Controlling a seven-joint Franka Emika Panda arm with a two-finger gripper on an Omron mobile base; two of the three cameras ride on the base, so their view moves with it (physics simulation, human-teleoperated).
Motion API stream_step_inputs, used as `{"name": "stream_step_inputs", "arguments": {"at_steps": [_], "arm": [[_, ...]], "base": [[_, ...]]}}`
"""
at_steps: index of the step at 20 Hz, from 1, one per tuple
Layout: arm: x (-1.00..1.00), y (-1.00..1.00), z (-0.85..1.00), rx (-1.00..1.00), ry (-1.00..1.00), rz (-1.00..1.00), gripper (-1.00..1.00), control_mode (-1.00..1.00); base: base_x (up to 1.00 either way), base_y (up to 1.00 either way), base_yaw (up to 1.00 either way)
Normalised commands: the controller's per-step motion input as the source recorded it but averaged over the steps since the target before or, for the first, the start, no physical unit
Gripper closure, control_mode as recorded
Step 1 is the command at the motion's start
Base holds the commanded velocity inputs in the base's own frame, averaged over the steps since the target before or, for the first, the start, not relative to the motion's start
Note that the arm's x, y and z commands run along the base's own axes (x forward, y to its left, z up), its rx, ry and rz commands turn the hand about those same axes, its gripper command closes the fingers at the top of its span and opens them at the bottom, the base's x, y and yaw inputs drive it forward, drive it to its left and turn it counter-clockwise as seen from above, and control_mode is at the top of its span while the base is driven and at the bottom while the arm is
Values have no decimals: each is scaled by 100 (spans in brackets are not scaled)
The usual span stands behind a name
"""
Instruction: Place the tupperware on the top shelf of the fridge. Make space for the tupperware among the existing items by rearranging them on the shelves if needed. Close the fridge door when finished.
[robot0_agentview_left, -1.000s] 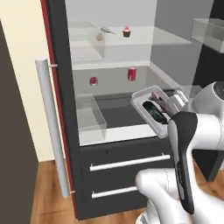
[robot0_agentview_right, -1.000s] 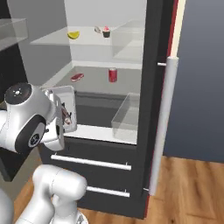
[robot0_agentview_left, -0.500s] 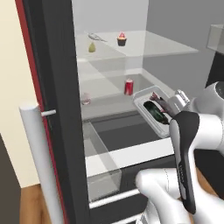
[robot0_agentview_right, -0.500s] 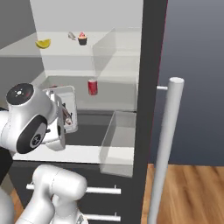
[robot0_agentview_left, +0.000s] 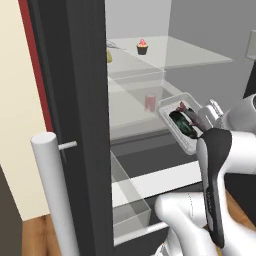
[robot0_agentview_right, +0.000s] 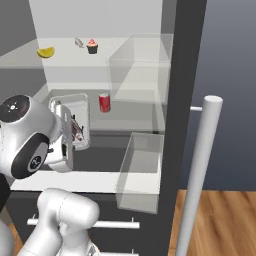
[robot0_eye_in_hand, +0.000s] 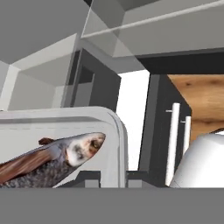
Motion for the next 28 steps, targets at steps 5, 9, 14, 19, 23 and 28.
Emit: {"name": "stream_step_inputs", "arguments": {"at_steps": [5, 9, 14, 19, 23, 28], "arm": [[-35, -31, 79, 1, -10, -7, 100, -100], [-6, -8, 85, 1, -6, -13, 100, -100], [8, 0, 66, 0, -12, -17, 100, -100], [27, 0, 39, 4, -9, -12, 100, -100], [55, 0, 10, 6, -4, -1, 100, -100], [59, -6, 0, 3, -13, 0, 100, -100]], "base": [[0, 0, 0], [0, 0, 0], [0, 0, 0], [0, 0, 0], [0, 0, 0], [0, 0, 0]]}}
